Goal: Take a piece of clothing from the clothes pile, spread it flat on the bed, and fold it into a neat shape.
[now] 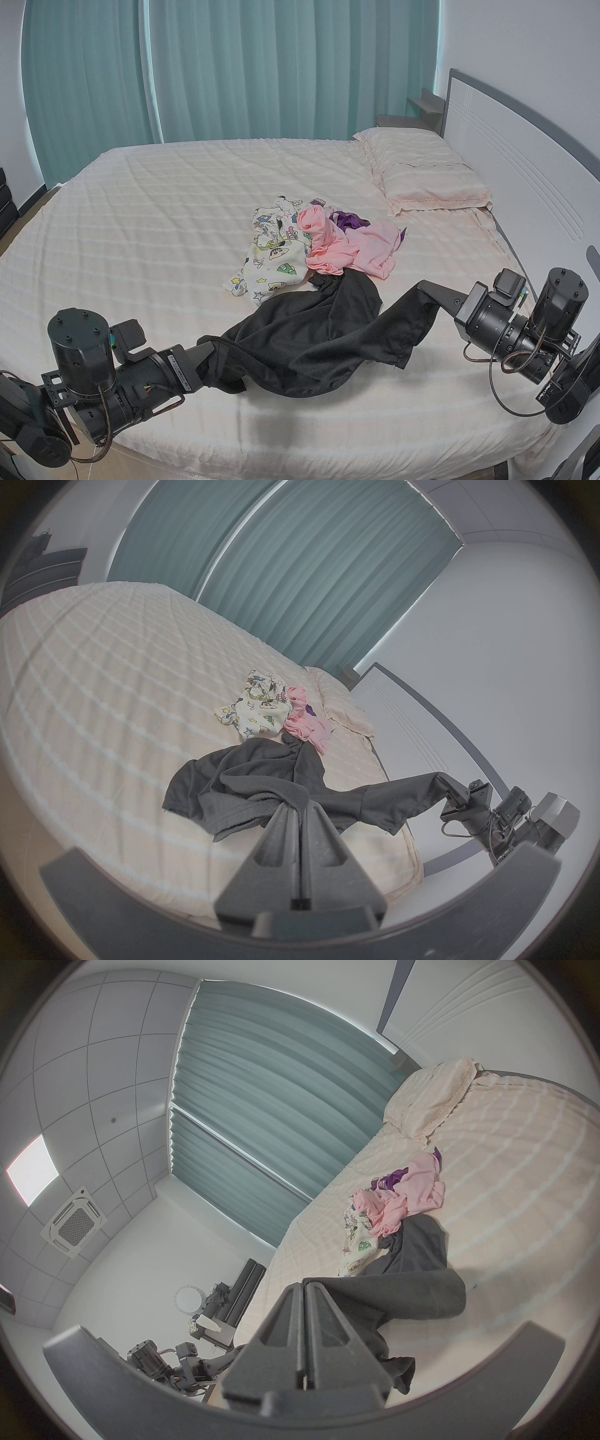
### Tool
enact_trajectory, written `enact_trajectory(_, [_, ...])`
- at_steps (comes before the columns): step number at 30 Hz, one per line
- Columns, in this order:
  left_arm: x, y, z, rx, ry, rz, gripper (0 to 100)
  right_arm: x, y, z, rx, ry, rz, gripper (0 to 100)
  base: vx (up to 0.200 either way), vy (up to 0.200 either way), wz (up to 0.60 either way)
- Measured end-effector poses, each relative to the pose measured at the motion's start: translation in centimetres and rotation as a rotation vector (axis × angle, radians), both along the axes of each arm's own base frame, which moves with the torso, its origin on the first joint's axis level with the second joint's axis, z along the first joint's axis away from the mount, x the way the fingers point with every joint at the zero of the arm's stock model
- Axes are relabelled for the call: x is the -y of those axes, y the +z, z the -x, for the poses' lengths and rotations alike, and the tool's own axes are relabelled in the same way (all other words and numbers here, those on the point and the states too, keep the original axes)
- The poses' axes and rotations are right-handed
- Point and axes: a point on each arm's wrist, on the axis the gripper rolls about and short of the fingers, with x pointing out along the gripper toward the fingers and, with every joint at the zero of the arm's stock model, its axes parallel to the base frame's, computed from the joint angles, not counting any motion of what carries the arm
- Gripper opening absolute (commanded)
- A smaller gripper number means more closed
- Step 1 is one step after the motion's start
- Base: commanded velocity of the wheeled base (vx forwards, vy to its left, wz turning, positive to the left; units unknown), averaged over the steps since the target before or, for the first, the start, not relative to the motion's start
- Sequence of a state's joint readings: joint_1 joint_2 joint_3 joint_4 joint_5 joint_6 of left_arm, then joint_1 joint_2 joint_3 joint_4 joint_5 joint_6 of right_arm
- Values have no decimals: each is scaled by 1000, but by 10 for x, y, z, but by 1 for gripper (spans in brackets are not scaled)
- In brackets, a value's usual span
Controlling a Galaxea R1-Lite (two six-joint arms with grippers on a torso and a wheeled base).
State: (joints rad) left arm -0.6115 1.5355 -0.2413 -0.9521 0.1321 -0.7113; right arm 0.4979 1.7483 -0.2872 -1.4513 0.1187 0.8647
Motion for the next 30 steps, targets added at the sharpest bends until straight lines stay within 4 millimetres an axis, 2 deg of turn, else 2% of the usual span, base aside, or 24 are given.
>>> enact_trajectory(7, [0,3,-2,13,11,6,0,-1,-2,0,-7,-1,3,0,0,0,0])
enact_trajectory(30, [-11,8,-7,34,61,17,0,-1,1,0,6,-12,-1,0,0,200,0])
